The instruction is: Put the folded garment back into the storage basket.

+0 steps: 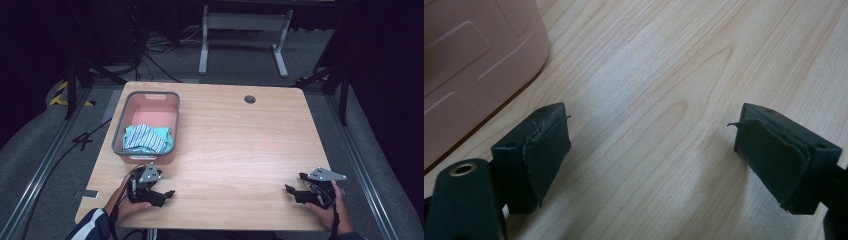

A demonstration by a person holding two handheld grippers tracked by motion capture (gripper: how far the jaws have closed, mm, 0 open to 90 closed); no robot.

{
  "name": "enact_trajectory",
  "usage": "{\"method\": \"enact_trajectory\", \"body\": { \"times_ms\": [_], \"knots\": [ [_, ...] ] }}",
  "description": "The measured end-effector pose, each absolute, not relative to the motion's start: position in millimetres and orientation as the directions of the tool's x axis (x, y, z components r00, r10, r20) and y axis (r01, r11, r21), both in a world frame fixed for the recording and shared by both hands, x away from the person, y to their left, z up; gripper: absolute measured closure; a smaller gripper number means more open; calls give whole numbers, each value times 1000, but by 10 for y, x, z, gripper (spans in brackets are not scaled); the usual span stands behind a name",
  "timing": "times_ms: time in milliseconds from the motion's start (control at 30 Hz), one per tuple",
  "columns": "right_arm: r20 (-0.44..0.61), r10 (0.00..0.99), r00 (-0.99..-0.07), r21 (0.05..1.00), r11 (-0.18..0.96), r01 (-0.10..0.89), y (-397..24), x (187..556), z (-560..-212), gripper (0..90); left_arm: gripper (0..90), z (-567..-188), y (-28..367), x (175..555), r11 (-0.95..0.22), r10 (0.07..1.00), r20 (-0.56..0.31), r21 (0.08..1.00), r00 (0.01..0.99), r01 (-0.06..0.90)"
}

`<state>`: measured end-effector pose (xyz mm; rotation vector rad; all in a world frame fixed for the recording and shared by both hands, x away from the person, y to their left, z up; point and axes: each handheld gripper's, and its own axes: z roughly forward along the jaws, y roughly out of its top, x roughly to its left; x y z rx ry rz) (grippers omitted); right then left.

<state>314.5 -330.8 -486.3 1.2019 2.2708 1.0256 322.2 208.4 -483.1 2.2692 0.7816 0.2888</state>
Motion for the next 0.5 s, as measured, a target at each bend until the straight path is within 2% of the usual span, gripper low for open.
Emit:
{"method": "enact_trajectory", "body": {
  "times_ms": [500],
  "knots": [
    [9, 825, -565, 746, 371, 553, -3306, 3151, -4863, 248, 148, -4830, 2086, 3226, -569, 605, -18, 689, 796, 449]
  ]
}}
